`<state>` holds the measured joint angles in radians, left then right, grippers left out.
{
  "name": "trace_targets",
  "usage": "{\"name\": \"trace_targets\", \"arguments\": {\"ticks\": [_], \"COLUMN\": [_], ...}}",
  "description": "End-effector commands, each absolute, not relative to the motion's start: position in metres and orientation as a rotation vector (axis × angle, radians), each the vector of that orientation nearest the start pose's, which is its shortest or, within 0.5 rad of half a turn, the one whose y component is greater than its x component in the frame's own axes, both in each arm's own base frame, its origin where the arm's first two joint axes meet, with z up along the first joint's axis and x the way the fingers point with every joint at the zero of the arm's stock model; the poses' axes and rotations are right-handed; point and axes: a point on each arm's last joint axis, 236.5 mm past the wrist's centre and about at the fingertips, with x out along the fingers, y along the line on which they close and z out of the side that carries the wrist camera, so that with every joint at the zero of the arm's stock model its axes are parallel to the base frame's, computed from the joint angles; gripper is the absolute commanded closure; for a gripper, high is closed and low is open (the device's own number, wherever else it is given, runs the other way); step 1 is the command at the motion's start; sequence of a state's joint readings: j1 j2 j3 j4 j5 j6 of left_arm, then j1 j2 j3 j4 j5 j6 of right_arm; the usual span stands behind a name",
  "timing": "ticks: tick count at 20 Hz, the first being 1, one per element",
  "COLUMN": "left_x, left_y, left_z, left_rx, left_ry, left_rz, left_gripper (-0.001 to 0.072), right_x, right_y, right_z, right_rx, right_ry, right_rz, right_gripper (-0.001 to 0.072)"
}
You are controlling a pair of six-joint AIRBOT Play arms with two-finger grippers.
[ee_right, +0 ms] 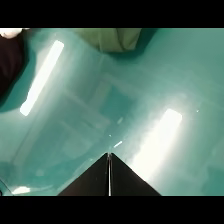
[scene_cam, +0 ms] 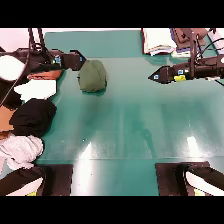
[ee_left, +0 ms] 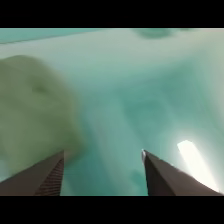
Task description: Fold the shirts.
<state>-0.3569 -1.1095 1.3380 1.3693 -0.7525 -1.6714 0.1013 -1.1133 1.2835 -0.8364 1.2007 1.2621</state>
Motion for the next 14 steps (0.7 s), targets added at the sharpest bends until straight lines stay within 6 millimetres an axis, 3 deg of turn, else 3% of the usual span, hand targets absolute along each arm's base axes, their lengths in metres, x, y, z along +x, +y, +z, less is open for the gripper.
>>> {"name": "trace_targets", "arguments": {"ticks": [1,3,6,8,10,13,14], "left_x": [0.478,0.497,0.509,0.515,0.521,0.530,0.532], "left_y": [-0.142,-0.133,-0.140,-0.150,-0.158,-0.163,-0.165], "left_z": [0.156,0.095,0.007,-0.032,-0.053,-0.048,-0.044], "left_rx": [-0.183,-0.211,-0.285,-0.307,-0.343,-0.393,-0.393], "left_ry": [0.662,0.783,0.945,0.994,1.001,0.962,0.961], "left_rz": [-0.239,-0.196,-0.173,-0.190,-0.208,-0.210,-0.217], "left_gripper": [0.0139,0.0138,0.0138,0.0138,0.0138,0.0141,0.0220], "right_x": [0.367,0.367,0.367,0.367,0.367,0.367,0.367], "right_y": [0.186,0.186,0.186,0.186,0.186,0.186,0.186], "right_z": [0.175,0.175,0.175,0.175,0.175,0.175,0.175], "right_rx": [0.281,0.282,0.281,0.281,0.281,0.281,0.281], "right_ry": [0.884,0.884,0.884,0.884,0.884,0.883,0.883], "right_rz": [0.710,0.710,0.710,0.710,0.710,0.709,0.709], "right_gripper": [0.0694,0.0694,0.0694,0.0695,0.0694,0.0694,0.0695]}}
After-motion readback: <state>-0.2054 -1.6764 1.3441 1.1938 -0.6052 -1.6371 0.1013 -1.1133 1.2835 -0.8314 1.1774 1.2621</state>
